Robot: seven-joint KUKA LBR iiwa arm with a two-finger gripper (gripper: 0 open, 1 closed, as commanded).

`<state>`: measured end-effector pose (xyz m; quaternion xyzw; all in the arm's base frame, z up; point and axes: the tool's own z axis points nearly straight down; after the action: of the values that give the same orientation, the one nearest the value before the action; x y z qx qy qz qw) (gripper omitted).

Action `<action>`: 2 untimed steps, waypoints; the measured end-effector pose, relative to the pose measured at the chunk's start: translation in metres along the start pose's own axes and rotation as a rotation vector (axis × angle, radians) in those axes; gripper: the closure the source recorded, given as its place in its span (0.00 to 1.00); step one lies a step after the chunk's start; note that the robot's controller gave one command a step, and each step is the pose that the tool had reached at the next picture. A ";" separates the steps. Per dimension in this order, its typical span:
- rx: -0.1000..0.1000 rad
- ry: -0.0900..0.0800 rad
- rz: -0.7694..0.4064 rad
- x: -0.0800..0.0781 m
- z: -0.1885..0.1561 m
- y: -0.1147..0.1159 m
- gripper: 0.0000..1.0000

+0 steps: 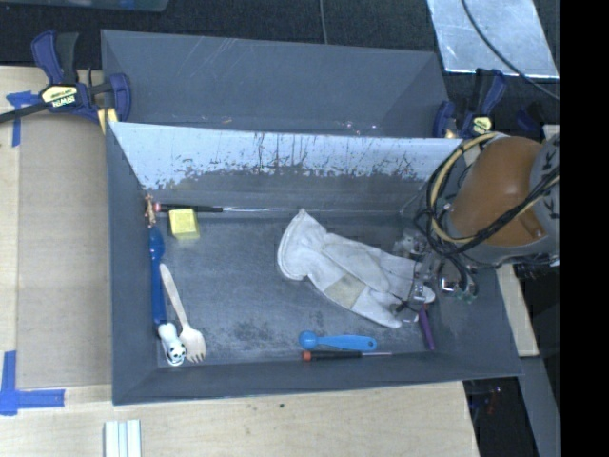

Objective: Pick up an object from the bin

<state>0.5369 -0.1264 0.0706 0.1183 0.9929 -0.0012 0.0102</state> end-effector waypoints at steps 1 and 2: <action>-0.001 0.008 0.030 0.012 -0.001 0.008 1.00; -0.001 0.008 0.029 0.012 -0.001 0.008 1.00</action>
Offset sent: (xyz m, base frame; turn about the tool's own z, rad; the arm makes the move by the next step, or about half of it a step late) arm 0.0000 0.0000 0.0000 0.0000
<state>0.5276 -0.1159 0.0717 0.1329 0.9911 0.0001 0.0063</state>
